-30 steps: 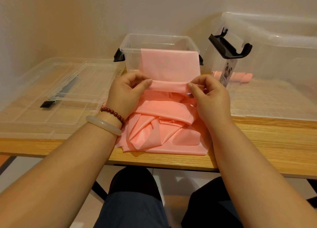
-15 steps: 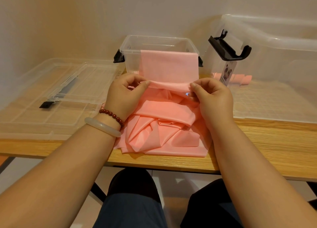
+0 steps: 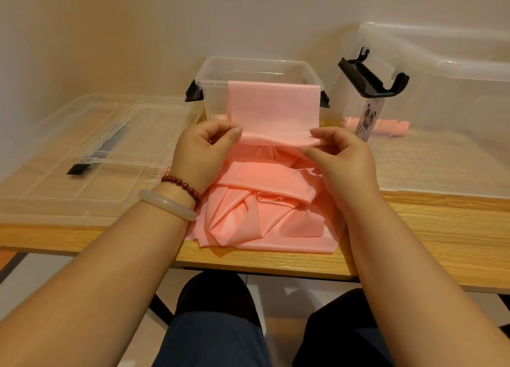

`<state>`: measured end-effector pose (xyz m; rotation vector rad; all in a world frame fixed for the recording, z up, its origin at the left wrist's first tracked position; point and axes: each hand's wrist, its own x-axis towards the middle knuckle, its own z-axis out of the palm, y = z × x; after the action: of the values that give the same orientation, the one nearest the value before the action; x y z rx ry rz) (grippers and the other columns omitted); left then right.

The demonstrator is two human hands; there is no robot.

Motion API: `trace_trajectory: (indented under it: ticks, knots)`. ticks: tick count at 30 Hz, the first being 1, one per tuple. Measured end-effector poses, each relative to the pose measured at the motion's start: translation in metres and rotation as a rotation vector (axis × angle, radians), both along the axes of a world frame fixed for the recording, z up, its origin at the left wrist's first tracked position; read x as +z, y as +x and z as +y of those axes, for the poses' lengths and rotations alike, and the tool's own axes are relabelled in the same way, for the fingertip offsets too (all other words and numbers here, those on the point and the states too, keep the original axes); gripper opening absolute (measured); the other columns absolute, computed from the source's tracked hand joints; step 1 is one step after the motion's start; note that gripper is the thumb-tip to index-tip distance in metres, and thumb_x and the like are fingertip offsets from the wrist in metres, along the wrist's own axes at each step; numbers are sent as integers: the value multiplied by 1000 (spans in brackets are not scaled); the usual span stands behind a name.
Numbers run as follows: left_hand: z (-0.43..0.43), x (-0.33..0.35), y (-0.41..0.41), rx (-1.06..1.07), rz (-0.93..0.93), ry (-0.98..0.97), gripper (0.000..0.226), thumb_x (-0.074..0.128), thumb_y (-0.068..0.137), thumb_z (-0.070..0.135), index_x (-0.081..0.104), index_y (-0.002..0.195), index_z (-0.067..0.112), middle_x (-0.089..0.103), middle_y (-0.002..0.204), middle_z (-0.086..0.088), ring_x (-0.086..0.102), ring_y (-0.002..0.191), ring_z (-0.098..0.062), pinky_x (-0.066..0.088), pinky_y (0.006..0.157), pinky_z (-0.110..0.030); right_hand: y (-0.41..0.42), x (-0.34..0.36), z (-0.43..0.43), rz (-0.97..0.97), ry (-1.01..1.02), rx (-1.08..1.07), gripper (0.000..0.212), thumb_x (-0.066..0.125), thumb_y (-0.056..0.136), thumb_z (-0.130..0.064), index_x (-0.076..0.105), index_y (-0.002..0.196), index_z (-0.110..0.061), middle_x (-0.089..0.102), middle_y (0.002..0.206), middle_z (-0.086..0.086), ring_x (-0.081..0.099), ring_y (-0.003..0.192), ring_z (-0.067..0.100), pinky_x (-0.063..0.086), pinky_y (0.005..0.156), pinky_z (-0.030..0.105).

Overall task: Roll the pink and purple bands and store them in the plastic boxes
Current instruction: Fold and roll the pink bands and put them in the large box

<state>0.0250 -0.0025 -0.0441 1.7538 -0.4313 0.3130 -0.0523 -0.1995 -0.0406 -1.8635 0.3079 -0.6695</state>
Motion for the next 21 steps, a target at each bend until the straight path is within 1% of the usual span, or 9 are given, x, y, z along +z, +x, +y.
trace_trajectory:
  ticks: [4, 6, 8, 10, 11, 14, 15, 18, 21]
  knots:
    - [0, 0, -2, -39, 8, 62, 20, 66, 89, 15, 68, 100, 32, 67, 93, 14, 62, 89, 0, 53, 85, -20, 2, 0, -1, -4, -59, -41, 15, 73, 86, -15, 71, 89, -30, 68, 90, -6, 65, 83, 14, 57, 83, 40]
    - [0, -1, -1, -32, -17, 76, 18, 64, 90, 15, 68, 100, 30, 65, 92, 16, 60, 86, 2, 51, 83, -18, 3, -1, -1, -28, -89, -50, 16, 74, 85, -19, 70, 80, -33, 66, 94, -1, 64, 85, 16, 56, 83, 38]
    - [0, -1, 2, -23, -28, 70, 14, 62, 93, 17, 69, 93, 29, 64, 88, 16, 58, 81, -1, 48, 79, -21, 4, -1, -2, -37, -146, -60, 14, 74, 86, -20, 70, 77, -31, 61, 104, 0, 60, 92, 11, 51, 86, 23]
    - [0, -2, 4, -20, -52, 81, 12, 60, 94, 17, 67, 89, 25, 60, 87, 15, 56, 80, -2, 46, 79, -22, 3, 0, -2, -42, -169, -61, 10, 72, 87, -19, 70, 79, -25, 59, 110, -2, 55, 92, -1, 41, 79, 4]
    - [0, -2, 4, -18, -63, 87, 12, 60, 94, 17, 67, 89, 24, 60, 88, 15, 56, 81, -2, 45, 80, -21, 3, 0, -1, -51, -162, -59, 9, 72, 87, -18, 70, 80, -23, 60, 109, -4, 54, 91, -5, 41, 79, 4]
    - [-1, -2, 3, -6, -38, 57, 11, 59, 95, 19, 68, 93, 24, 62, 88, 15, 56, 82, 1, 47, 80, -21, 2, -2, 0, -68, -104, -56, 12, 69, 89, -21, 67, 79, -26, 65, 90, -9, 59, 85, 3, 55, 81, 36]
    - [-1, -3, 3, -5, -32, 41, 11, 59, 95, 19, 68, 95, 25, 63, 88, 15, 57, 82, 1, 49, 80, -24, 2, -2, 1, -64, -94, -58, 11, 69, 89, -21, 65, 80, -27, 65, 86, -7, 60, 83, 8, 56, 78, 41]
    - [0, -3, 2, -23, -52, -14, 18, 58, 94, 14, 64, 98, 31, 61, 84, 4, 58, 80, -9, 52, 80, -34, 2, -2, 1, -83, -90, -66, 17, 69, 89, -22, 56, 81, -30, 65, 86, 0, 65, 83, 18, 56, 74, 45]
    - [0, -1, -1, -11, -57, -29, 23, 57, 92, 11, 65, 95, 33, 62, 85, 1, 57, 79, -10, 52, 80, -37, 2, -1, 2, -74, -83, -54, 14, 69, 89, -21, 58, 81, -25, 66, 82, 3, 67, 80, 21, 55, 75, 45]
